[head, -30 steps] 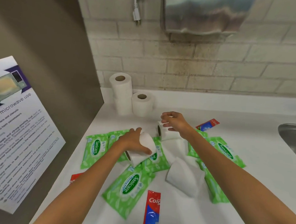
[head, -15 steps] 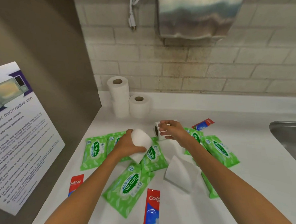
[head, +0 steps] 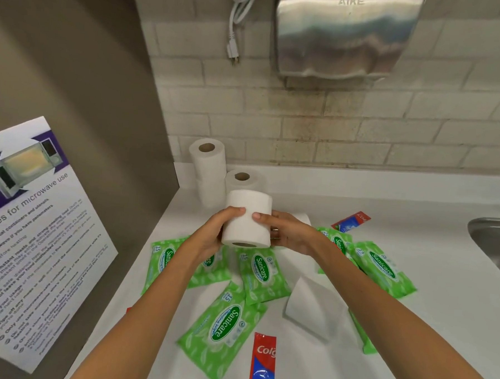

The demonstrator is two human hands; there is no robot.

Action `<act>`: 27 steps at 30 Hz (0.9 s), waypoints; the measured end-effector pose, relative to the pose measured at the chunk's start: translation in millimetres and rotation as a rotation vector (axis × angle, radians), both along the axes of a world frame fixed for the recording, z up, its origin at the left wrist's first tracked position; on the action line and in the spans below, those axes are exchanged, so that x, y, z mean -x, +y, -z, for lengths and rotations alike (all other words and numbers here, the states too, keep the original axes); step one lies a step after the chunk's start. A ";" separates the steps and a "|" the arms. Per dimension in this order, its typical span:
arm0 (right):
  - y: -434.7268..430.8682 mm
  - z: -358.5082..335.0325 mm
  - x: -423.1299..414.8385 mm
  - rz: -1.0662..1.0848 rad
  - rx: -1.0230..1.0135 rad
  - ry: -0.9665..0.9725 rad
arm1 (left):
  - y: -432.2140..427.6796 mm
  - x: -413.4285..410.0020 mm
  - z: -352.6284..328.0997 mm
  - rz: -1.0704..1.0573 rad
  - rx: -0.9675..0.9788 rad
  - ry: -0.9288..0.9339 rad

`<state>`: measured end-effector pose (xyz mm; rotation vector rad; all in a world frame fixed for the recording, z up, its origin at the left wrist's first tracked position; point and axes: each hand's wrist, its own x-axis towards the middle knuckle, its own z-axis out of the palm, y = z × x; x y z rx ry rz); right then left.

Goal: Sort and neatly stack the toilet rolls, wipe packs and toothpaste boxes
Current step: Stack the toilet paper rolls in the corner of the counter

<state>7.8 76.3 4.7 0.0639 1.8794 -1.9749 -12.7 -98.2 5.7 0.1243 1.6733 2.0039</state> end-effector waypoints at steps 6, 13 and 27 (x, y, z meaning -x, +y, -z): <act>-1.5 -4.6 22.4 0.005 -0.029 -0.002 | 6.4 15.8 -8.5 -0.098 -0.003 0.059; -1.1 -6.9 64.3 0.037 -0.161 0.052 | 3.0 45.4 2.2 -0.191 0.093 0.117; -1.0 6.2 186.8 0.499 -0.392 0.346 | -19.3 79.6 28.1 -0.429 0.199 0.172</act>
